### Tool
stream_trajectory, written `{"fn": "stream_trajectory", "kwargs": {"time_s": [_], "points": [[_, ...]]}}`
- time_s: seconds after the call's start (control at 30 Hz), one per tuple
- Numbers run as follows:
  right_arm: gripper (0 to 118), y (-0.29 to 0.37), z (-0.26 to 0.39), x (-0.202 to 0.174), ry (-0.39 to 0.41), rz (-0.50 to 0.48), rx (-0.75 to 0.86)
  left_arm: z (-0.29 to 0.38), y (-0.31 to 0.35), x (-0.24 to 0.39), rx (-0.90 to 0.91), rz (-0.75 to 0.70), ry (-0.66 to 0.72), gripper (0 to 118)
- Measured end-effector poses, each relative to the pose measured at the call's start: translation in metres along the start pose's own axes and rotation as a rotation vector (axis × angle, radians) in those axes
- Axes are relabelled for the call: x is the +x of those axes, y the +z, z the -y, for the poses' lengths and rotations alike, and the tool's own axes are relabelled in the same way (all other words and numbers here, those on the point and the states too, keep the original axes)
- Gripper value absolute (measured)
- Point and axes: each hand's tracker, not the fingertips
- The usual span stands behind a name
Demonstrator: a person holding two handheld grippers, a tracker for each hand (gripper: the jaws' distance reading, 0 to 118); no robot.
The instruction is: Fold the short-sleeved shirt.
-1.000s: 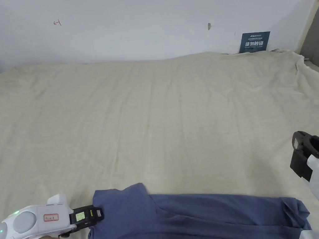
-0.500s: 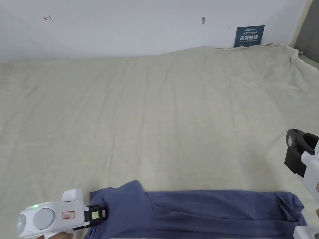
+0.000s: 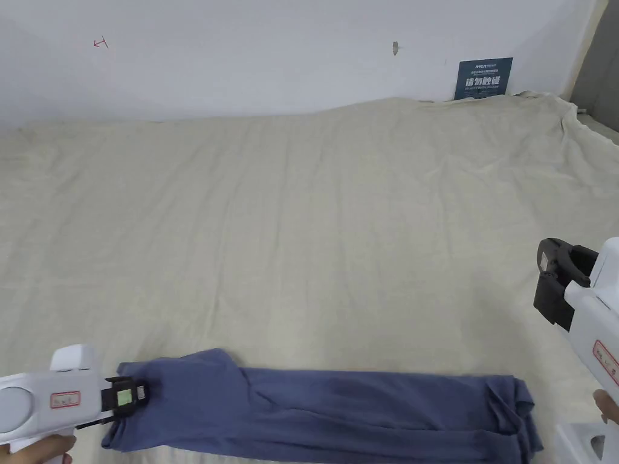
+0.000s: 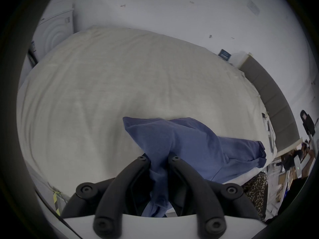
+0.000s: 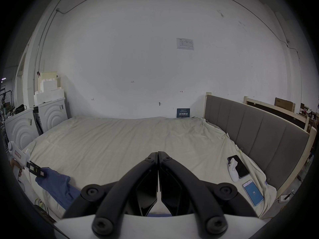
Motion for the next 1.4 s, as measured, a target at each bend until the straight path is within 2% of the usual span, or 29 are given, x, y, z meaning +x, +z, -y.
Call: {"fn": "stream_trajectory", "kwargs": {"time_s": [0.13,0.23,0.57,0.8,1.03,1.1,1.17,1.27,1.33,1.4], "points": [[0,-0.001,0.001,0.003,0.0,-0.019,0.007,0.005,0.014,-0.008,-0.01,-0.048,0.03,14],[0,0.0,0.002,0.005,-0.001,-0.029,0.01,0.008,0.019,0.009,-0.007,-0.049,0.026,14],[0,0.011,0.004,0.018,-0.007,-0.027,0.033,-0.005,0.014,0.135,-0.053,0.093,-0.094,14],[0,0.021,0.006,0.034,-0.021,0.004,0.043,0.003,-0.041,0.205,-0.144,0.165,-0.187,14],[0,0.028,0.011,0.049,-0.031,0.038,0.032,0.033,-0.107,0.257,-0.245,0.183,-0.165,14],[0,0.031,0.011,0.051,-0.031,0.041,0.03,0.042,-0.12,0.265,-0.267,0.147,-0.164,16],[0,0.034,0.011,0.054,-0.021,0.052,0.032,0.048,-0.123,0.27,-0.245,0.131,-0.201,24],[0,0.035,0.01,0.055,-0.023,0.059,0.031,0.048,-0.119,0.275,-0.235,0.152,-0.196,60],[0,0.036,0.01,0.055,-0.028,0.061,0.029,0.043,-0.114,0.275,-0.259,0.219,-0.139,84],[0,0.037,0.009,0.055,-0.027,0.06,0.03,0.036,-0.098,0.277,-0.255,0.241,-0.123,90]]}}
